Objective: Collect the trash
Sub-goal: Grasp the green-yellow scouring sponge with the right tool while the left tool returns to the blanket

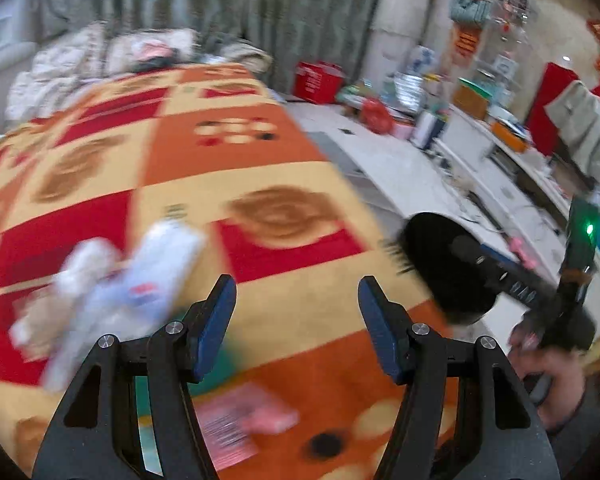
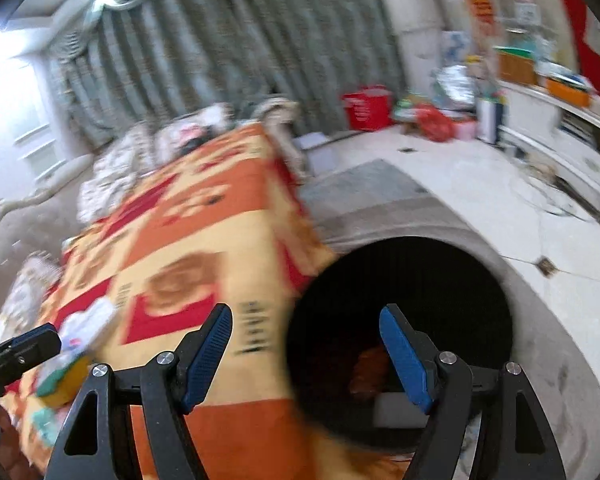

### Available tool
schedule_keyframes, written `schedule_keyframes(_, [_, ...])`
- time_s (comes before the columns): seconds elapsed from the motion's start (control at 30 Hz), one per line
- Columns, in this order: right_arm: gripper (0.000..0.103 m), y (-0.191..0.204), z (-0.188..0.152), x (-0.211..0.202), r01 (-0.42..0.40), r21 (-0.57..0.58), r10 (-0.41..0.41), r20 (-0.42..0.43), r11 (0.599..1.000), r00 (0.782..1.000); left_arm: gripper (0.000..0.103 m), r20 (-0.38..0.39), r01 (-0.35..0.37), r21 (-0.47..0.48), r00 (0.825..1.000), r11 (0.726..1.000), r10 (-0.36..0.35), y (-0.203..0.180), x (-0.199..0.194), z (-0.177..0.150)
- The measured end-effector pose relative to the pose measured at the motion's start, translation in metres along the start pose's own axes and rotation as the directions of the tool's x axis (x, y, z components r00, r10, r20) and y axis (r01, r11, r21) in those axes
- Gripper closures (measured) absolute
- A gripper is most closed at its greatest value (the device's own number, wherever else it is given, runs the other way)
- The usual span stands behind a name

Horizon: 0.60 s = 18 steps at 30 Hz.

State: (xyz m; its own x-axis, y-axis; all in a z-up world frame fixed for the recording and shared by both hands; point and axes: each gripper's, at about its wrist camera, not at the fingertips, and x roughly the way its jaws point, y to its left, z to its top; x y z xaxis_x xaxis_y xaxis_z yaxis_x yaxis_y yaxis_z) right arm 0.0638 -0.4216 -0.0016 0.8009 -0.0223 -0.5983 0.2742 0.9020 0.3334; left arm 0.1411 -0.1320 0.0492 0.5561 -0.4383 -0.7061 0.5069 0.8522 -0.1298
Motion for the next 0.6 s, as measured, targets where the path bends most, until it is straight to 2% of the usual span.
schedule_keyframes(0.1, [0.028, 0.040, -0.013, 0.005, -0.132, -0.031, 0.131, -0.040, 0.991, 0.991, 0.040, 0.024, -0.088, -0.010, 0.996, 0.996, 0.088, 0.041, -0.028, -0.027])
schedule_keyframes(0.2, [0.028, 0.082, -0.028, 0.014, -0.277, -0.065, 0.271, -0.097, 0.959, 0.958, 0.040, 0.029, -0.153, -0.031, 0.988, 0.988, 0.154, 0.080, -0.045, -0.062])
schedule_keyframes(0.27, [0.027, 0.108, -0.037, 0.022, -0.370, -0.083, 0.357, -0.137, 0.925, 0.924, 0.040, 0.022, -0.188, -0.046, 0.982, 0.981, 0.189, 0.101, -0.049, -0.088])
schedule_keyframes(0.33, [0.026, 0.131, -0.044, 0.032, -0.438, -0.085, 0.421, -0.167, 0.895, 0.892, 0.040, 0.008, -0.175, -0.079, 0.984, 0.981, 0.176, 0.113, -0.047, -0.105])
schedule_keyframes(0.37, [0.025, 0.140, -0.047, 0.037, -0.471, -0.073, 0.452, -0.184, 0.879, 0.873, 0.040, 0.005, -0.168, -0.090, 0.986, 0.982, 0.170, 0.115, -0.045, -0.111])
schedule_keyframes(0.4, [0.025, 0.149, -0.050, 0.045, -0.514, -0.046, 0.495, -0.208, 0.856, 0.843, 0.040, 0.002, -0.167, -0.095, 0.986, 0.981, 0.168, 0.117, -0.042, -0.116])
schedule_keyframes(0.47, [0.025, 0.162, -0.055, 0.058, -0.562, -0.009, 0.543, -0.243, 0.827, 0.803, 0.040, -0.002, -0.173, -0.093, 0.985, 0.981, 0.173, 0.117, -0.036, -0.126])
schedule_keyframes(0.53, [0.025, 0.176, -0.062, 0.070, -0.578, 0.003, 0.554, -0.290, 0.816, 0.781, 0.040, -0.004, -0.163, -0.092, 0.987, 0.982, 0.164, 0.116, -0.034, -0.129])
schedule_keyframes(0.6, [0.025, 0.187, -0.067, 0.079, -0.559, -0.025, 0.522, -0.324, 0.829, 0.789, 0.040, -0.006, -0.157, -0.099, 0.988, 0.983, 0.157, 0.117, -0.032, -0.130])
